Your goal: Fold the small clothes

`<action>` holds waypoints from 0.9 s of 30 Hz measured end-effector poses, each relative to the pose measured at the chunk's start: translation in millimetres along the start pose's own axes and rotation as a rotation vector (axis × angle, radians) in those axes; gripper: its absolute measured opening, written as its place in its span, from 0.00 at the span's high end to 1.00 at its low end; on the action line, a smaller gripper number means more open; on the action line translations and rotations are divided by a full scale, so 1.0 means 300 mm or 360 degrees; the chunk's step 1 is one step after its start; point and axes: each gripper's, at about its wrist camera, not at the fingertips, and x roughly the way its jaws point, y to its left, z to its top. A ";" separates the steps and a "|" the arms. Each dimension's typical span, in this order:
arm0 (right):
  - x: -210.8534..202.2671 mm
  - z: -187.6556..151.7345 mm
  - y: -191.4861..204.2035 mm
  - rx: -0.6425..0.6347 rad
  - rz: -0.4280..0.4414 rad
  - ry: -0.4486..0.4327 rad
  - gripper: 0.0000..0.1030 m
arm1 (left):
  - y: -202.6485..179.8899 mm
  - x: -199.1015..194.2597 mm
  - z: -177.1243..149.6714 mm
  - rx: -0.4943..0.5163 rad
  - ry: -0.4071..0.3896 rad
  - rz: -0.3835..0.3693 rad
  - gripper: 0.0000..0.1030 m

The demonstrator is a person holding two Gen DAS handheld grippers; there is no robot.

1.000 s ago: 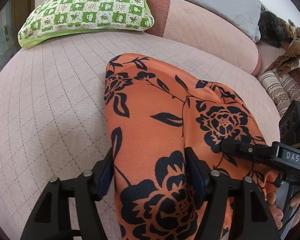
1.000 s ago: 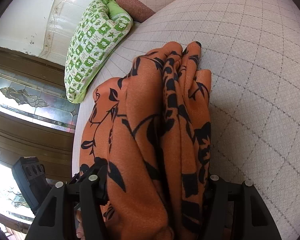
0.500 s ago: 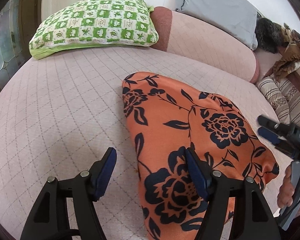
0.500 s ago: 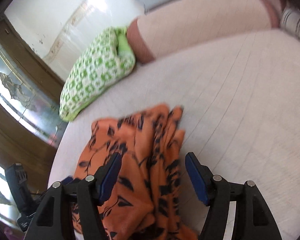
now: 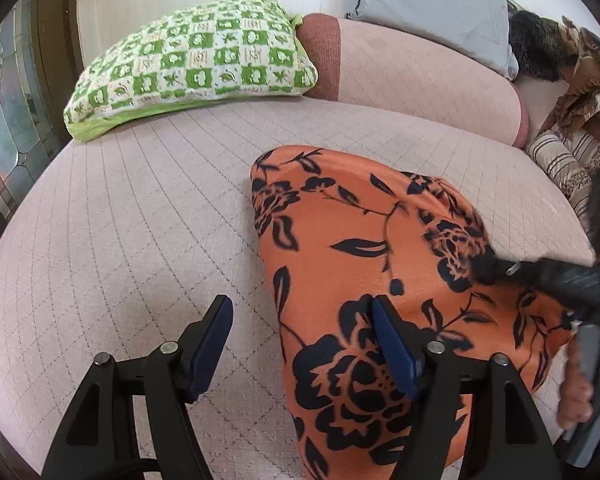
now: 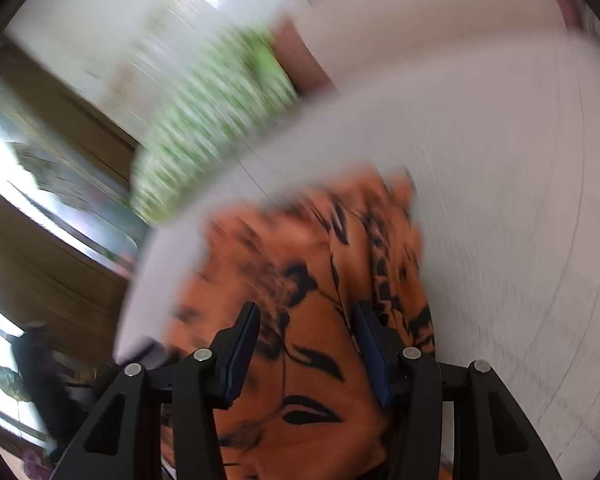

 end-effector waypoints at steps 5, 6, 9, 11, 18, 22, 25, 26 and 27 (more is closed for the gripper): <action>-0.004 0.000 -0.015 -0.0013 -0.0051 0.0005 0.48 | 0.003 0.026 -0.003 -0.0015 0.0037 0.0049 0.19; -0.013 -0.005 -0.016 -0.0017 -0.0056 0.0000 0.48 | 0.001 0.026 -0.003 -0.0009 0.0033 0.0057 0.19; -0.053 -0.002 0.017 -0.0101 -0.0088 -0.0049 0.48 | -0.011 0.024 -0.005 0.0017 0.0020 0.0085 0.19; -0.089 -0.005 0.043 -0.0129 -0.0059 -0.0150 0.48 | -0.024 0.026 -0.007 0.0031 0.0022 0.0090 0.19; -0.095 0.008 0.091 -0.0082 0.0127 -0.0230 0.42 | -0.051 0.029 -0.017 0.0079 0.0012 0.0110 0.19; -0.006 0.013 0.054 0.0001 0.0047 -0.0084 0.41 | -0.045 0.036 -0.016 0.0060 0.0024 0.0090 0.19; -0.001 0.014 0.024 0.0075 0.0083 -0.0077 0.41 | -0.046 0.042 -0.016 0.0054 0.0025 0.0092 0.19; -0.006 0.012 0.022 0.0073 0.0087 -0.0076 0.41 | -0.049 0.044 -0.016 0.0054 0.0024 0.0095 0.19; -0.006 0.010 0.026 0.0058 0.0081 -0.0074 0.41 | -0.051 0.046 -0.017 0.0052 0.0025 0.0098 0.18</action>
